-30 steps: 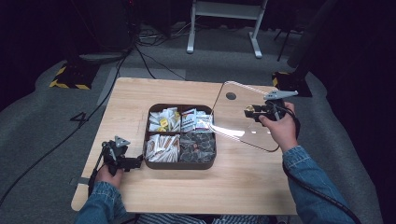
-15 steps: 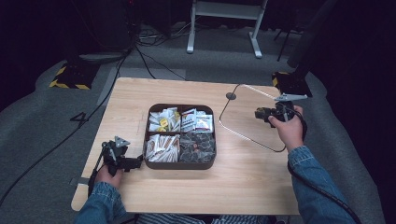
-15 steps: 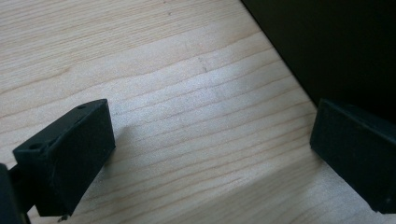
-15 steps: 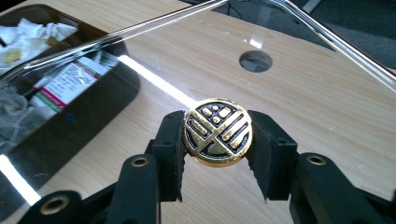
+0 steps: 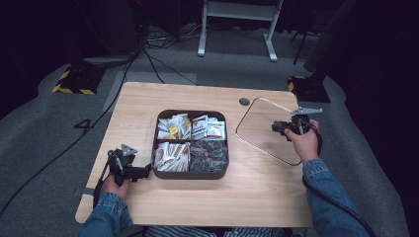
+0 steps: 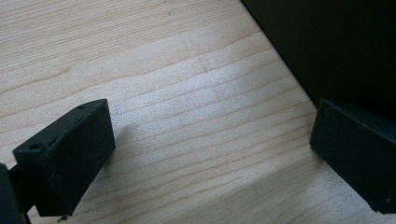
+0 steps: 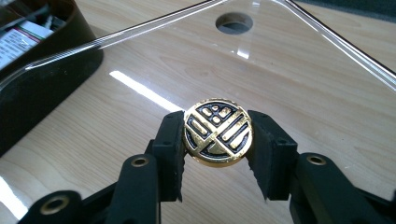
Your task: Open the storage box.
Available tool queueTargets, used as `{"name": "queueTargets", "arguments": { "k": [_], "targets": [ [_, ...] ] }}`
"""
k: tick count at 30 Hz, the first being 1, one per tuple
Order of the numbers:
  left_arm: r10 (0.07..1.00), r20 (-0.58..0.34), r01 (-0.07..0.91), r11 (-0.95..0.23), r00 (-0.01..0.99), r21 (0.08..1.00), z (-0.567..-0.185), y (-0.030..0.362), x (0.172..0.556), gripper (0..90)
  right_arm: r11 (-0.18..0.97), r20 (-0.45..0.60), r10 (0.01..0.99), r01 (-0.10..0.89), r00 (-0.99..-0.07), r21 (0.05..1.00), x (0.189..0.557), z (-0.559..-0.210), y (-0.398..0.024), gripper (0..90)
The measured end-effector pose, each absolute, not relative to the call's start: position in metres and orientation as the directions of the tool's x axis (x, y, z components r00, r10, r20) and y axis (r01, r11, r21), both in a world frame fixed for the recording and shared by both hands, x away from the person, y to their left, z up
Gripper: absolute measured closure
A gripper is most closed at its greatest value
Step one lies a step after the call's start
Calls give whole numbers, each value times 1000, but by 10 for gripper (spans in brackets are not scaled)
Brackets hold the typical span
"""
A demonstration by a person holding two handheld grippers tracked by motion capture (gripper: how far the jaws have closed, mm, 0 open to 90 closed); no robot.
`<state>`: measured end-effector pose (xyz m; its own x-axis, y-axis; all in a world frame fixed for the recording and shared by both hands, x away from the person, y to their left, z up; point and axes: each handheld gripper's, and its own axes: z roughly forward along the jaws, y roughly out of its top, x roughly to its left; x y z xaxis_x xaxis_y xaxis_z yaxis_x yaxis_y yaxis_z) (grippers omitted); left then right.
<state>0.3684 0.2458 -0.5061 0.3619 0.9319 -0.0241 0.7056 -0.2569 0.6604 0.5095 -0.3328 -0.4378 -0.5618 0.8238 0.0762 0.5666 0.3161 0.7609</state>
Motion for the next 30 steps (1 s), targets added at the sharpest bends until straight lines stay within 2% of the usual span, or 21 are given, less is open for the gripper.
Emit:
{"name": "queueTargets", "arguments": {
  "k": [12, 30],
  "targets": [
    [932, -24, 706, -257, 362, 660, -506, 246, 368, 1, 324, 77, 834, 598, -546, 733, 509, -468, -337, 590],
    [932, -25, 706, -257, 363, 660, -506, 246, 368, 0, 328, 79, 832, 601, -549, 728, 508, -490, -332, 589]
  ]
}}
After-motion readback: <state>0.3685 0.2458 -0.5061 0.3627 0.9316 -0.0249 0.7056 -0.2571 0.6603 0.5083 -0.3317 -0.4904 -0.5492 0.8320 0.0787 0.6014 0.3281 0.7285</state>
